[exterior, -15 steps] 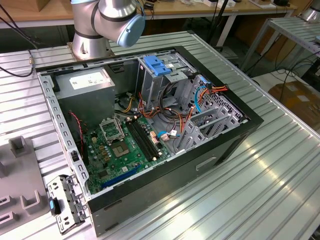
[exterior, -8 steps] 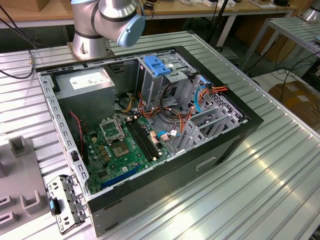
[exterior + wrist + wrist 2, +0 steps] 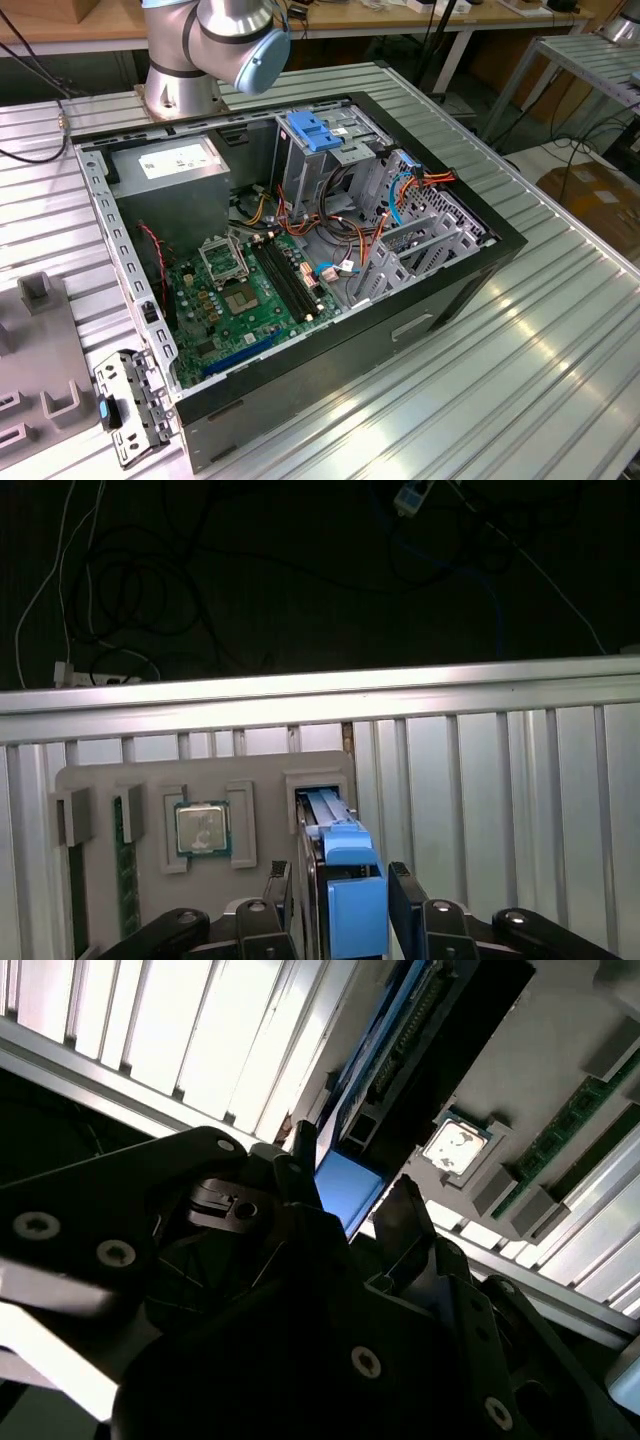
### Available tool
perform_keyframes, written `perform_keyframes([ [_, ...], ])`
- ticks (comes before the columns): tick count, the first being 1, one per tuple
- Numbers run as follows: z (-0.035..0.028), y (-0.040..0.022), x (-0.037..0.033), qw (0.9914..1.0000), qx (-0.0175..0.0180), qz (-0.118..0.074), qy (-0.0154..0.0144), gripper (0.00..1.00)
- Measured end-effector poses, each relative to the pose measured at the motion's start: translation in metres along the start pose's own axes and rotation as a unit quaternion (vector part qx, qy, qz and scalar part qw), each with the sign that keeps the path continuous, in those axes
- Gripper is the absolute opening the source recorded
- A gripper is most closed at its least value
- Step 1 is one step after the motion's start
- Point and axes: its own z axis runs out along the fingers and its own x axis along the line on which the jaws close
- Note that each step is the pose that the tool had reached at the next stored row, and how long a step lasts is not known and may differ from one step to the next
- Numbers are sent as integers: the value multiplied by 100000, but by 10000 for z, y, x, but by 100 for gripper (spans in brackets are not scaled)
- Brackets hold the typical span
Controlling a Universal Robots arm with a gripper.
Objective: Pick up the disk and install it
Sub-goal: 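Pick up the disk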
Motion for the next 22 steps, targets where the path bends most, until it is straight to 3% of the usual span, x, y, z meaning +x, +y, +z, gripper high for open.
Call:
perform_keyframes([
  [7, 24, 0, -6, 100000, -27, 1, 20, 51],
  [14, 129, -2, -2, 100000, -95, 3, 22, 51],
  [22, 138, -2, -2, 100000, -83, 3, 15, 51],
])
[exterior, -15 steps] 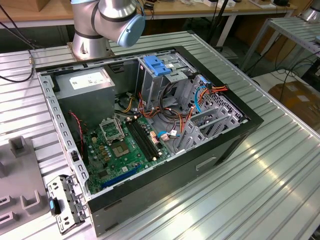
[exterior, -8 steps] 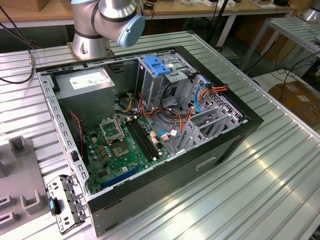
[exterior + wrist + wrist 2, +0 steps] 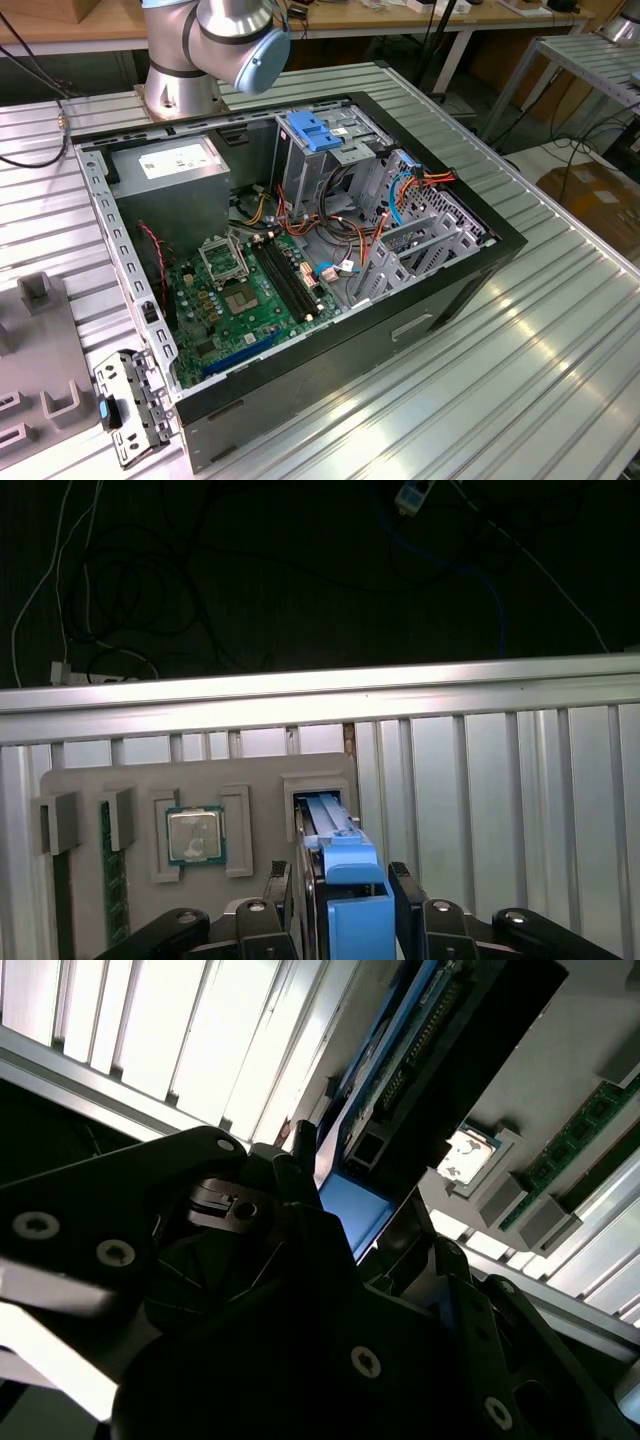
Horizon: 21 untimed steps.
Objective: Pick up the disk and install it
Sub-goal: 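Pick up the disk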
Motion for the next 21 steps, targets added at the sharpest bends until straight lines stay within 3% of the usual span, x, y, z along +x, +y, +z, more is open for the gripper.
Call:
perform_keyframes([
  [14, 17, 1, -16, 100000, -17, 1, 12, 51],
  [16, 18, 1, -16, 100000, -17, 0, 12, 49],
  [17, 18, 1, -16, 100000, -16, -1, 11, 42],
  [21, 19, 1, -12, 100000, -10, 3, 7, 42],
])
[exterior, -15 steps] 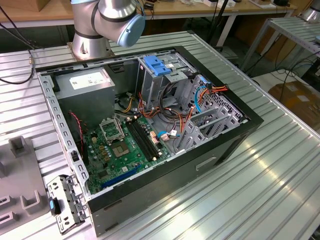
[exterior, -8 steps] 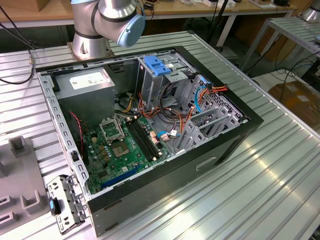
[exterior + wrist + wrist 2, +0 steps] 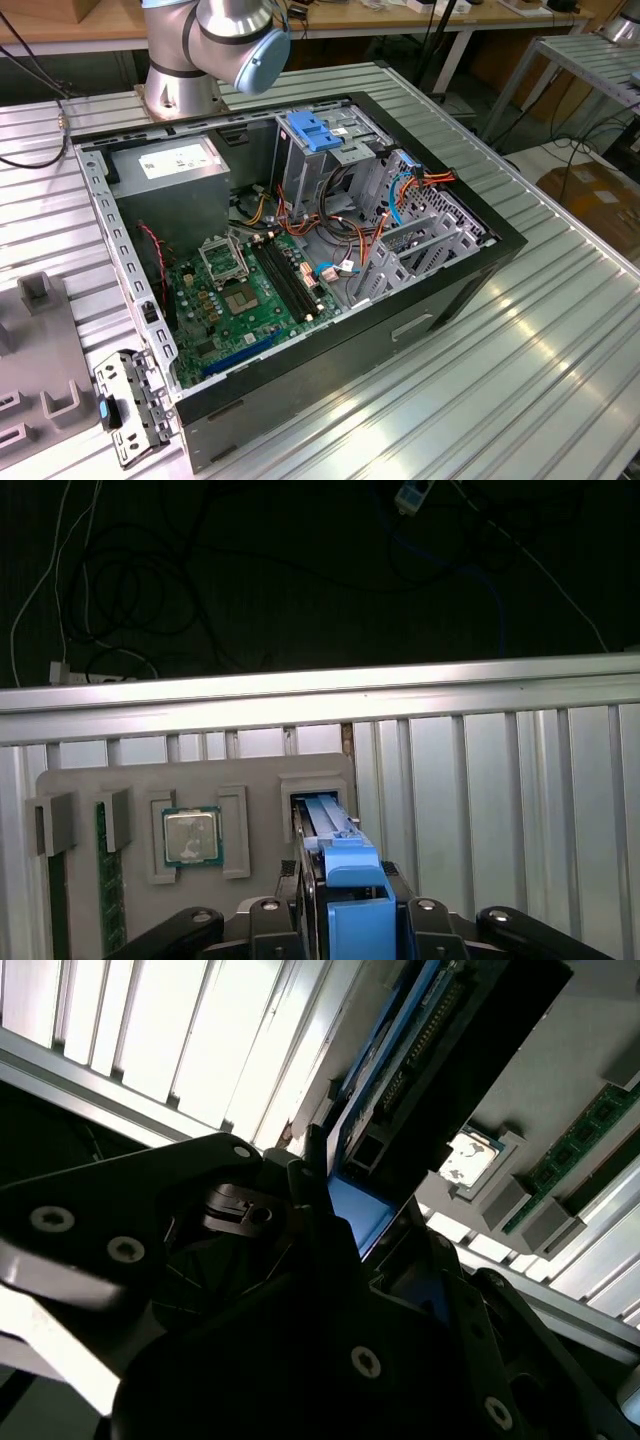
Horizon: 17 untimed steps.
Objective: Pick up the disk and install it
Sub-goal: 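Pick up the disk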
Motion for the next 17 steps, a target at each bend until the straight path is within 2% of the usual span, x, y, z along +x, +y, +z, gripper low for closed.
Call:
perform_keyframes([
  [13, 9, -2, 17, 100000, -4, -10, 97, 42],
  [15, 10, -2, 17, 100000, -5, -3, 95, 37],
  [17, 12, -2, 17, 100000, -1, 0, 91, 37],
])
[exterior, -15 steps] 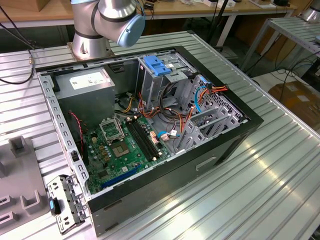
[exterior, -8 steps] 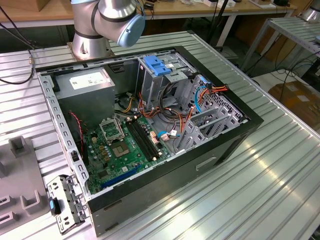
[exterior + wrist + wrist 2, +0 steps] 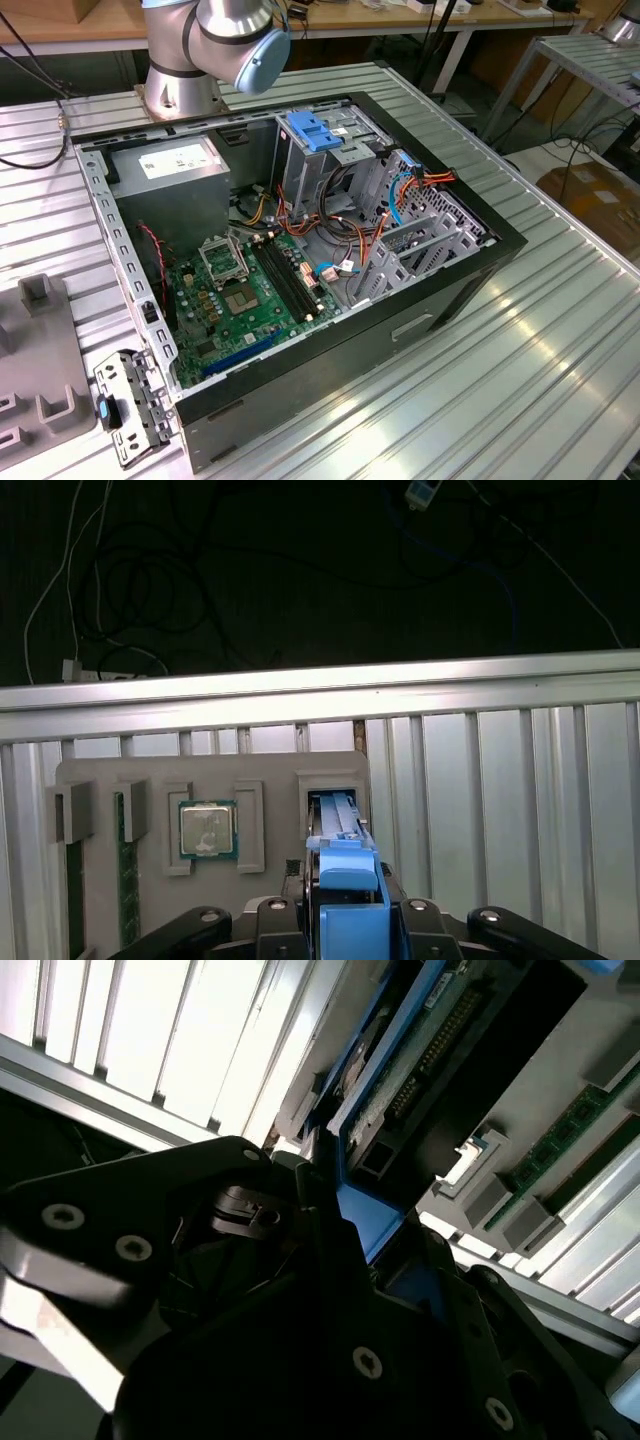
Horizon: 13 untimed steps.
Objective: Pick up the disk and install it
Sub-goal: 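Pick up the disk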
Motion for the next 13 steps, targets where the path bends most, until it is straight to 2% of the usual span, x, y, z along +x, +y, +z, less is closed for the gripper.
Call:
perform_keyframes([
  [7, 1, 0, 0, 100000, 1, -57, 2, 37],
  [8, 1, 0, 0, 100000, -9, -280, 4, 37],
  [9, 3, 0, 0, 99984, -66, -1814, 27, 37],
  [13, 2, 0, 0, 99960, -121, -2822, 50, 37],
])
